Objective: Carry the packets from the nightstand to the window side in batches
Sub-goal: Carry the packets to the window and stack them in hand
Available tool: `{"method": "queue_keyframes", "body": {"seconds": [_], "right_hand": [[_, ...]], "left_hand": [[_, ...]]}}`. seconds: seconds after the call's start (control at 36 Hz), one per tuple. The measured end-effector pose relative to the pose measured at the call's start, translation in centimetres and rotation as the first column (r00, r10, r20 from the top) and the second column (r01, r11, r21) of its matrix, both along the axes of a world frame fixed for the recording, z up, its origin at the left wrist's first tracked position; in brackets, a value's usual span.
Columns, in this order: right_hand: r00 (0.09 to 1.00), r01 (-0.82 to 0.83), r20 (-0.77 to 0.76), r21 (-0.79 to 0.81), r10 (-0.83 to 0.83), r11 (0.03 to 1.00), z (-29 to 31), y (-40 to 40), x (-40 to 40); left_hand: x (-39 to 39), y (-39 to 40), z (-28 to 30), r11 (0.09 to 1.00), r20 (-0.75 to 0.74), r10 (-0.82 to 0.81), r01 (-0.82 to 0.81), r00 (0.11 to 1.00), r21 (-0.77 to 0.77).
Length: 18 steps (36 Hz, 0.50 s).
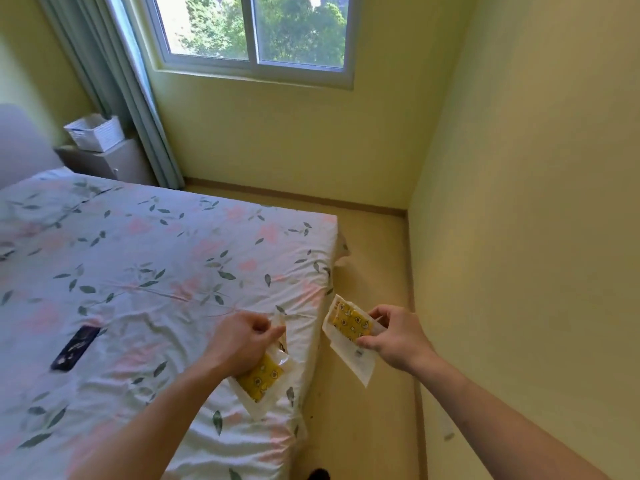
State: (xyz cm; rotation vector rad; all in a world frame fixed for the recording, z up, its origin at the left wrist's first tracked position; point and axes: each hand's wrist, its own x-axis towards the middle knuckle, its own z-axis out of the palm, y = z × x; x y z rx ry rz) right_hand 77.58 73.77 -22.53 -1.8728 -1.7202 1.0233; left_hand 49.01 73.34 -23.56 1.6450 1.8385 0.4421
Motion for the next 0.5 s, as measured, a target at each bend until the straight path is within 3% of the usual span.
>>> {"method": "queue_keyframes", "body": {"seconds": [0.22,0.5], "right_hand": [[0.993,-0.112,-0.042,0.035,0.113,0.993,-0.5,13.5,0.5],[0.994,-0.062,-0.083,0.082,0.069,0.995,1.4,32.2,4.3]], "left_hand": [[-0.7,10.6,-1.9,0.991,-0.004,0.126,-0.126,0.992,-0.035],[4.0,30.1,1.3,0.996,-0.016,0.08,-0.081,0.997,-0.043]]}}
